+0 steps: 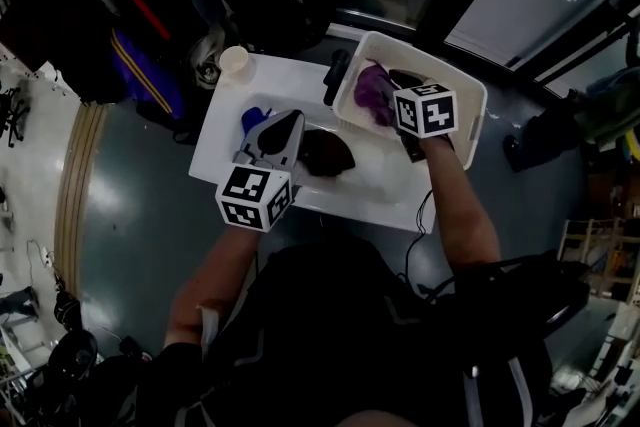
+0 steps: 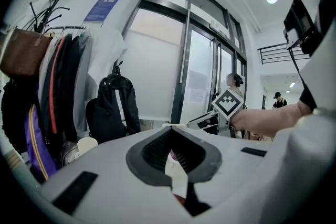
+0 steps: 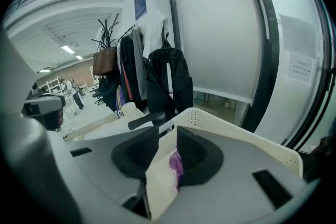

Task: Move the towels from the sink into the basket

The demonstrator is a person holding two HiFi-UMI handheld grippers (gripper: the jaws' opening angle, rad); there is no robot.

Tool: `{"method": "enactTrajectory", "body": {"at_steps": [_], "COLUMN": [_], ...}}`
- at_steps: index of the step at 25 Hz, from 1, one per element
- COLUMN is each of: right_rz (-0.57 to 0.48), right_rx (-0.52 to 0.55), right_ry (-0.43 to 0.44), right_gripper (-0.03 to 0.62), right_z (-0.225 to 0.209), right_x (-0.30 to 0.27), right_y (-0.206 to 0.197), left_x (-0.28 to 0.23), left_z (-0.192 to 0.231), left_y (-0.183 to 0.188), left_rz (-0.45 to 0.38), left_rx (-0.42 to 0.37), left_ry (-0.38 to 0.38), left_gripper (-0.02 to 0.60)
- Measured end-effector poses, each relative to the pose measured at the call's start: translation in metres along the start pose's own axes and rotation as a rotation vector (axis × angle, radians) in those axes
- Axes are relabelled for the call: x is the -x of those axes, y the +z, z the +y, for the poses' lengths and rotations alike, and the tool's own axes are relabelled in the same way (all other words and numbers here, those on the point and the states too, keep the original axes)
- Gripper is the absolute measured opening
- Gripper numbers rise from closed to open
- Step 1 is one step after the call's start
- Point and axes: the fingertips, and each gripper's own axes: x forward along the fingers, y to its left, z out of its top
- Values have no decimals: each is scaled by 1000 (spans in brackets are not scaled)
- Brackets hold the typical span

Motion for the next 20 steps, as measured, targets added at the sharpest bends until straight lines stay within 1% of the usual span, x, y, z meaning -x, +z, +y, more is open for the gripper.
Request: {"method": "enactTrajectory", "body": {"at_steps": [5,12,14,17,20], "right_rz": [-110,-277,-320,-363,-385], "right_rx": [-31,-27,-29,-10,18], "right_ry": [2,0,8,32,34], "right_gripper": [78,40,34,28,21], "right_z": [41,100,117,144,163], "right_x": [35,83,96,111,119], "right_y": [19,43,46,46,43], "left_x": [35,83,97,114,127], "left_z": [7,22,24,26,28], "left_y": [13,27,30,32,31], "left_rz": [-49,-116,-142,-169,-172], "left_rx": [-6,19,36,58,40], "left_ry": [3,32,39,40,50], "left_gripper": [5,5,5,5,5]}}
